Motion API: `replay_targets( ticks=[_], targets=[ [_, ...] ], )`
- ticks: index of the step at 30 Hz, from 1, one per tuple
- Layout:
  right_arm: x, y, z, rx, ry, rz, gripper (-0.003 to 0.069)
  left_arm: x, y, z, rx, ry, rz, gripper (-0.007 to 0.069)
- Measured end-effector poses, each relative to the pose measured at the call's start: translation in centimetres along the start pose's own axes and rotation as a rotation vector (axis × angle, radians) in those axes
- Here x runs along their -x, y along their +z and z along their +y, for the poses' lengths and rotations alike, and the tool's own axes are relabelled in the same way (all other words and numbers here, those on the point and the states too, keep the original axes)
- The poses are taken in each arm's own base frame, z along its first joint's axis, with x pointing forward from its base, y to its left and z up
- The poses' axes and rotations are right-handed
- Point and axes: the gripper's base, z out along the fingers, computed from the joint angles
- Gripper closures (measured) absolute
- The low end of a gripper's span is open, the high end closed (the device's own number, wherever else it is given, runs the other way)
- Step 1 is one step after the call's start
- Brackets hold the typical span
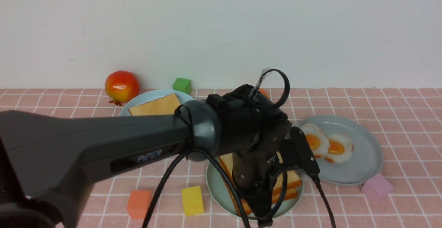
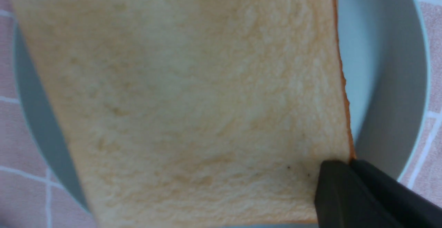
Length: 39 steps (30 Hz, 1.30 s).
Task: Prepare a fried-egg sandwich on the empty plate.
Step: Use the left arm to place a slice of bread on the fried egg in the middle
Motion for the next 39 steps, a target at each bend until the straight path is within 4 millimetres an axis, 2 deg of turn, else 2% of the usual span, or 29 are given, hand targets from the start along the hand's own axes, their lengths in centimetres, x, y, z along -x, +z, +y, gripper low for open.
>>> replay_targets(
  ticks=[10,13,20,23,29,39],
  targets=[
    [0.0,0.0,0.0,0.003,0.001,0.001,0.0651,-0.3,-5.0,0.3,-0.005,0.013,-0.059,0.0611],
    [0.0,0.0,0.0,0.003,0.001,0.002,0.0650,-0.6,-4.6,0.4,-0.040,-0.005,-0.068,0.0611],
    [0.0,0.0,0.0,0.003,0.001,0.002,0.0649,-2.3,-2.0,0.0,-0.021,0.040,-0.035,0.0611],
    [0.0,0.0,0.0,0.005,0.002,0.000,0.0649,-2.4,-1.4,-0.1,-0.013,0.038,-0.061,0.0611],
    [0.2,0.0,0.1,0.007,0.003,-0.020,0.0649,-2.0,-1.4,0.0,0.004,0.027,-0.117,0.0611],
    [0.2,0.0,0.1,0.008,0.004,-0.024,0.0649,-2.0,-1.4,-0.1,-0.008,0.021,-0.110,0.0611]
  ],
)
